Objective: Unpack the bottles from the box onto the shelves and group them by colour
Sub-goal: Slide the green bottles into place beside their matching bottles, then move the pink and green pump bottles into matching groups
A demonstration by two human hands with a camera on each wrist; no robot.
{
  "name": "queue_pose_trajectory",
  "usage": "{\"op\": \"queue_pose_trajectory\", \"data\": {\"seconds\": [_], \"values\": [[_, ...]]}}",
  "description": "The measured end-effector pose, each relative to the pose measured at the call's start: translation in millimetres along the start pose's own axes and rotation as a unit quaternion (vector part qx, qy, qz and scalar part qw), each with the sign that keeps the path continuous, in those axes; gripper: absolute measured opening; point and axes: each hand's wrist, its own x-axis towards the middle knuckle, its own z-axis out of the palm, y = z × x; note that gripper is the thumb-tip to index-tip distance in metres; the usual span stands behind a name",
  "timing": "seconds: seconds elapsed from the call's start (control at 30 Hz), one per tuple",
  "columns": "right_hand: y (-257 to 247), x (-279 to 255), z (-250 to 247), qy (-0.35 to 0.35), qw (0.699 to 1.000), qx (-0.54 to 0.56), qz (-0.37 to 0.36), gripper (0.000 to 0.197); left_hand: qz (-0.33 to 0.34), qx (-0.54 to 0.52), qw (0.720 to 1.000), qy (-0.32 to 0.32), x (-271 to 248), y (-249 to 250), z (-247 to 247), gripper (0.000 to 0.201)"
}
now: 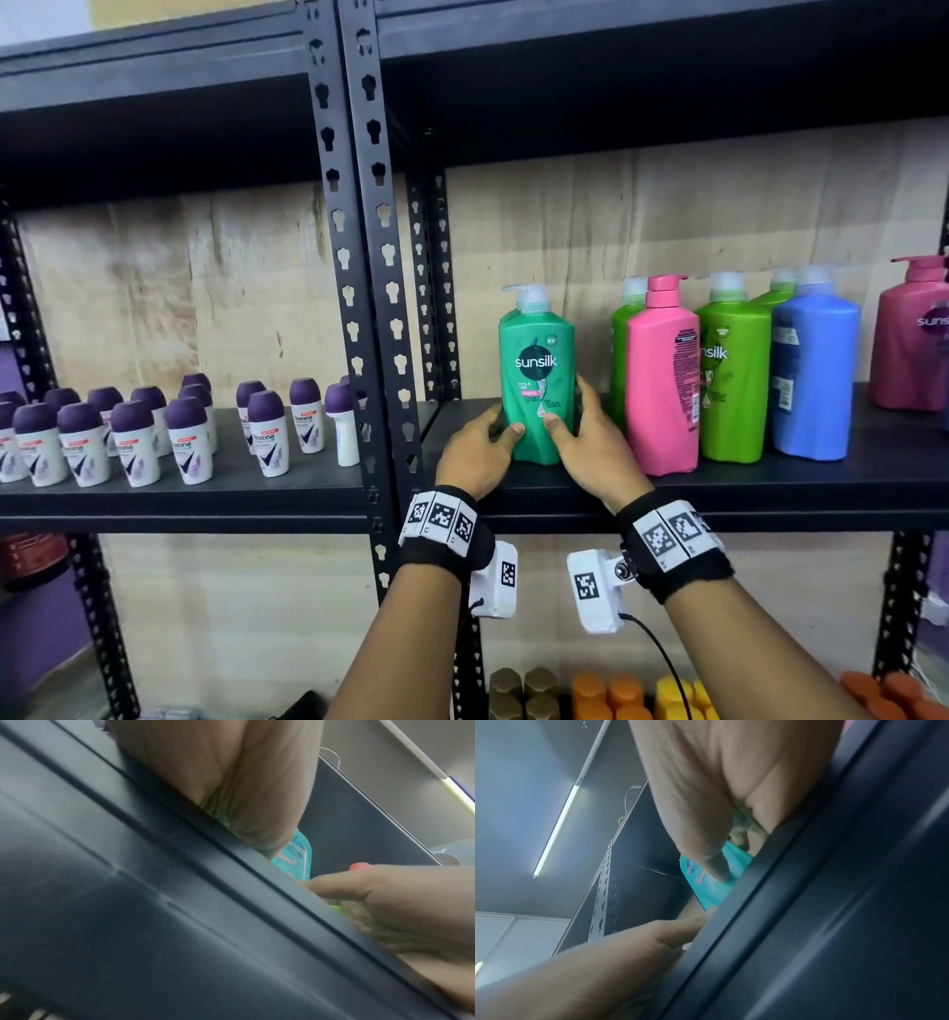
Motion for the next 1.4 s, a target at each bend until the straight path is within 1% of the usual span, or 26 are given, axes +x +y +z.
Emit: {"op": "queue_pose_trajectory", "data": {"seconds": [0.07, 0.17, 0.23, 0.3, 0.37, 0.43, 0.5, 0.53, 0.6, 0.73, 0.83, 0.87, 0.93, 1.0, 1.07, 1.13, 1.27, 1.33, 1.4], "values": [[-1.5, -3.0, -0.1, 0.021, 1.000, -0.020, 0.001, 0.069, -0.004, 0.027, 0.999, 0.033, -5.2, 3.6, -0.8, 0.042], [-6.8, -12.2, -2.1, 0.048, 0.997, -0.053, 0.002, 0.065, -0.011, 0.035, 0.995, 0.094, -14.8, 8.9, 1.3, 0.034], [-12.2, -20.3, -6.7, 0.054, 0.995, -0.077, -0.016, 0.056, -0.003, 0.051, 0.989, 0.140, -21.2, 14.1, 3.2, 0.026], [-19.2, -27.7, -16.7, 0.043, 0.991, -0.119, -0.048, 0.040, 0.011, 0.071, 0.984, 0.165, -27.3, 19.2, 6.9, 0.027], [-28.9, -33.9, -29.9, 0.035, 0.985, -0.141, -0.088, 0.025, 0.033, 0.086, 0.980, 0.174, -32.9, 26.7, 10.9, 0.029], [-39.2, -39.7, -45.4, 0.047, 0.977, -0.161, -0.132, 0.012, 0.058, 0.088, 0.978, 0.182, -37.5, 37.4, 16.2, 0.030], [-48.3, -44.2, -61.4, 0.073, 0.962, -0.201, -0.167, 0.010, 0.092, 0.082, 0.974, 0.190, -39.2, 51.3, 19.8, 0.029], [-51.9, -45.6, -69.9, 0.086, 0.957, -0.215, -0.172, 0.011, 0.108, 0.079, 0.972, 0.192, -38.9, 59.3, 21.1, 0.028], [-56.4, -46.4, -87.1, 0.109, 0.950, -0.240, -0.165, 0.011, 0.138, 0.078, 0.968, 0.194, -36.9, 75.6, 23.7, 0.026], [-53.0, -44.3, -117.0, 0.130, 0.932, -0.304, -0.148, 0.015, 0.197, 0.087, 0.959, 0.186, -31.8, 105.6, 33.5, 0.024], [-44.4, -41.4, -136.7, 0.163, 0.925, -0.315, -0.135, 0.013, 0.224, 0.065, 0.955, 0.183, -25.5, 121.1, 45.1, 0.018], [-41.1, -39.9, -143.0, 0.176, 0.924, -0.318, -0.123, 0.013, 0.231, 0.052, 0.955, 0.181, -22.6, 125.1, 49.8, 0.022], [-33.5, -36.1, -154.2, 0.204, 0.920, -0.321, -0.097, 0.019, 0.238, 0.034, 0.956, 0.170, -17.8, 133.4, 60.0, 0.037], [-26.9, -30.3, -164.0, 0.223, 0.917, -0.323, -0.077, 0.033, 0.237, 0.018, 0.958, 0.158, -13.5, 141.8, 69.0, 0.052], [-21.7, -21.4, -172.0, 0.215, 0.920, -0.324, -0.056, 0.049, 0.231, 0.000, 0.962, 0.144, -8.0, 148.1, 75.8, 0.067], [-17.2, -8.5, -178.1, 0.193, 0.929, -0.312, -0.041, 0.064, 0.223, -0.009, 0.965, 0.138, -3.7, 152.4, 80.5, 0.078], [-5.8, 15.4, -182.0, 0.130, 0.951, -0.281, 0.018, 0.080, 0.198, -0.042, 0.972, 0.123, 0.5, 153.4, 90.1, 0.086], [-0.7, 24.5, -181.7, 0.105, 0.960, -0.257, 0.037, 0.084, 0.183, -0.056, 0.975, 0.114, 1.3, 153.9, 94.2, 0.089], [3.7, 30.0, -181.3, 0.096, 0.964, -0.244, 0.044, 0.088, 0.180, -0.074, 0.973, 0.120, 4.0, 154.0, 97.2, 0.091]]}}
